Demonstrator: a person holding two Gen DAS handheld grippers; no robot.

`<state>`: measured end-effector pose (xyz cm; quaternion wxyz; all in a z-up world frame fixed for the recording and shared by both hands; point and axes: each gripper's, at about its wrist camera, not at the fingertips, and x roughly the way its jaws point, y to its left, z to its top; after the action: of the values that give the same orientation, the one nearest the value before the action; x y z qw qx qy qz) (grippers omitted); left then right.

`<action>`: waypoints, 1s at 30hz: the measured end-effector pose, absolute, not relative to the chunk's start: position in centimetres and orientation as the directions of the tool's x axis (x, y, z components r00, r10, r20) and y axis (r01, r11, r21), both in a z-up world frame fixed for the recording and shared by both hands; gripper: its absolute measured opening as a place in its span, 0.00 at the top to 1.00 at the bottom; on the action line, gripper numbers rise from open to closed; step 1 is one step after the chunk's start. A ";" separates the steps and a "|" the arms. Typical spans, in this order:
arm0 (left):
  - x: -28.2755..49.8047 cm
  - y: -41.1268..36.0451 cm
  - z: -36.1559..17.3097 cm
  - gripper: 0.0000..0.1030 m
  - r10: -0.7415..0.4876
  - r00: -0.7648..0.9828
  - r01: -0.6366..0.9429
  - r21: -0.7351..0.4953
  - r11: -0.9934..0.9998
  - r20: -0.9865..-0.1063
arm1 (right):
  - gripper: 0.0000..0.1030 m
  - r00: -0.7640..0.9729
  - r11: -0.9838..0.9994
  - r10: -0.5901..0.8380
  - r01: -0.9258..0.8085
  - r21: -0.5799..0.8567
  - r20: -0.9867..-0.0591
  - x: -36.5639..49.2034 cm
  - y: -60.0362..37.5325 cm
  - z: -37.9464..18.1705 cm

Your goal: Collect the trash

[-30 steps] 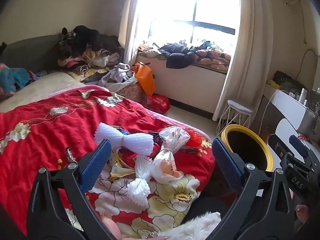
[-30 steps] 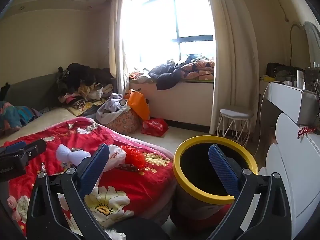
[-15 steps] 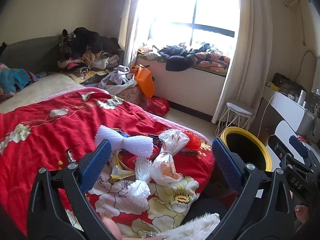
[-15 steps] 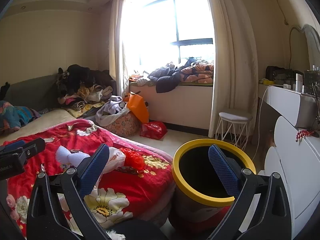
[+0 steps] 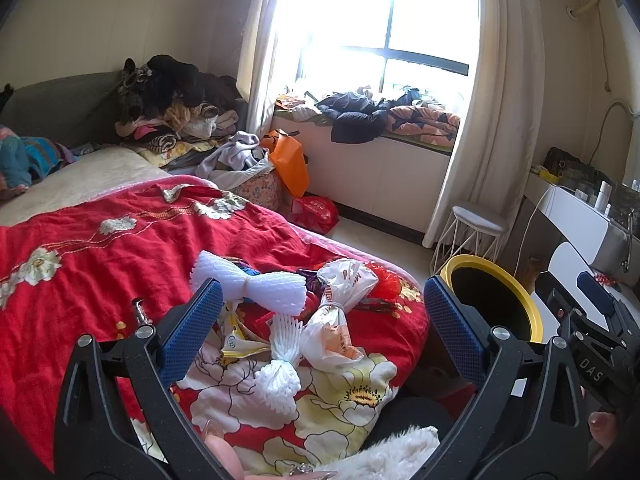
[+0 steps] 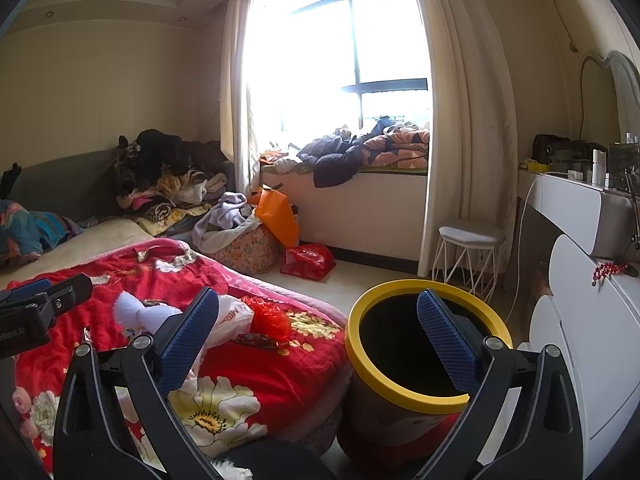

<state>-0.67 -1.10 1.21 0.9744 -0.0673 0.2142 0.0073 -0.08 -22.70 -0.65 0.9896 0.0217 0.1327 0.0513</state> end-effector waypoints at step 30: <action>0.6 3.4 0.7 0.10 0.035 0.900 -0.135 -0.202 0.970 -0.434 | 0.06 0.921 0.968 0.248 -0.251 0.031 -0.300 2.2 -18.3 -1.4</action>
<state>0.57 3.37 0.70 0.9680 -0.1142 0.2192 0.0438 2.20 -18.33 -1.36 0.9801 -0.0038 0.1526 0.1272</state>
